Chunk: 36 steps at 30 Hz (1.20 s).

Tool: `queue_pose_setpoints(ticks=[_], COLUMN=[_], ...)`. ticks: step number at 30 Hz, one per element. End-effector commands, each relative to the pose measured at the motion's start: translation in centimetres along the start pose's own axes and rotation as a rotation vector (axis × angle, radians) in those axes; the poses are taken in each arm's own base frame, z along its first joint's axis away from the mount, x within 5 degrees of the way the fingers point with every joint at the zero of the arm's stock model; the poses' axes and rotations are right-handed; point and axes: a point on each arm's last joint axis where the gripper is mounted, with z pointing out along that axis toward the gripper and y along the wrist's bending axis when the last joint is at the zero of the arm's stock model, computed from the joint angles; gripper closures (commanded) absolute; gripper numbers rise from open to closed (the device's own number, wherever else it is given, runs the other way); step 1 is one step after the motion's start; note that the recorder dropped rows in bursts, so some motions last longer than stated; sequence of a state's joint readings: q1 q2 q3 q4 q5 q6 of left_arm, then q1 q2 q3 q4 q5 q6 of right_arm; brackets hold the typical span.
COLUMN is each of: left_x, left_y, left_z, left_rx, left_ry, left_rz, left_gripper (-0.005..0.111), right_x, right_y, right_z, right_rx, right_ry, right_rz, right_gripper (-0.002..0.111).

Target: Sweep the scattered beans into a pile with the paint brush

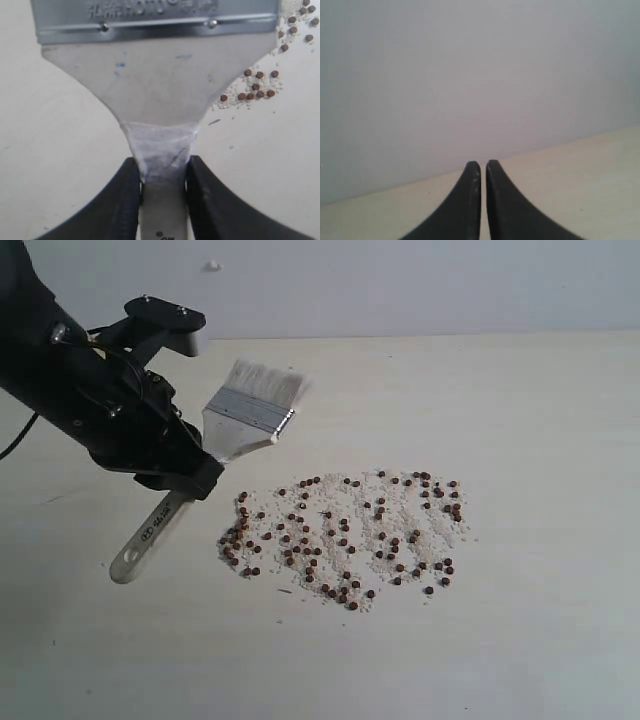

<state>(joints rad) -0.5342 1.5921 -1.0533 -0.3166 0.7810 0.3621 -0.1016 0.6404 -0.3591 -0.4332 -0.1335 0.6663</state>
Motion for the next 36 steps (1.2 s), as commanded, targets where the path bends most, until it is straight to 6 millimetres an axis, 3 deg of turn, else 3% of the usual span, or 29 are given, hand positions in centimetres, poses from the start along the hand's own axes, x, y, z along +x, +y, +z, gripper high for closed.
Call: queue_pose_setpoints(ticks=[1, 6, 12, 17, 20, 22, 24, 29, 36], left_x=[-0.2, 0.0, 0.1, 0.1, 0.1, 0.1, 0.2, -0.3, -1.0], left_y=[0.1, 0.2, 0.3, 0.3, 0.3, 0.3, 0.3, 0.3, -0.2], left_z=[-0.5, -0.5, -0.5, -0.5, -0.5, -0.5, -0.5, -1.4, -3.0], left_rx=[0.000, 0.004, 0.003, 0.001, -0.006, -0.006, -0.003, -0.005, 0.028], left_ry=[-0.019, -0.003, 0.013, 0.013, 0.016, 0.013, 0.024, 0.051, 0.099], left_rz=[-0.005, -0.007, -0.003, -0.002, 0.005, 0.002, 0.003, 0.028, 0.064], left_gripper=[0.107, 0.107, 0.107, 0.107, 0.107, 0.107, 0.107, 0.107, 0.107], right_x=[0.3, 0.0, 0.2, 1.0, 1.5, 1.7, 1.7, 1.9, 1.7], right_y=[0.0, 0.9, 2.5, 4.3, 5.6, 6.7, 8.2, 11.5, 12.7], right_z=[1.3, 2.7, 3.9, 3.9, 3.4, 3.2, 2.9, 1.4, 1.0], right_rx=[0.040, 0.072, 0.021, -0.197, -0.370, -0.446, -0.559, -0.896, -0.942], right_ry=[0.136, 0.316, 0.566, 0.732, 0.731, 0.711, 0.653, 0.463, 0.307], right_rz=[-0.047, -0.129, -0.405, -0.728, -0.865, -0.822, -0.764, -0.938, -1.118], right_gripper=[0.094, 0.088, 0.083, 0.078, 0.067, 0.058, 0.056, 0.049, 0.049])
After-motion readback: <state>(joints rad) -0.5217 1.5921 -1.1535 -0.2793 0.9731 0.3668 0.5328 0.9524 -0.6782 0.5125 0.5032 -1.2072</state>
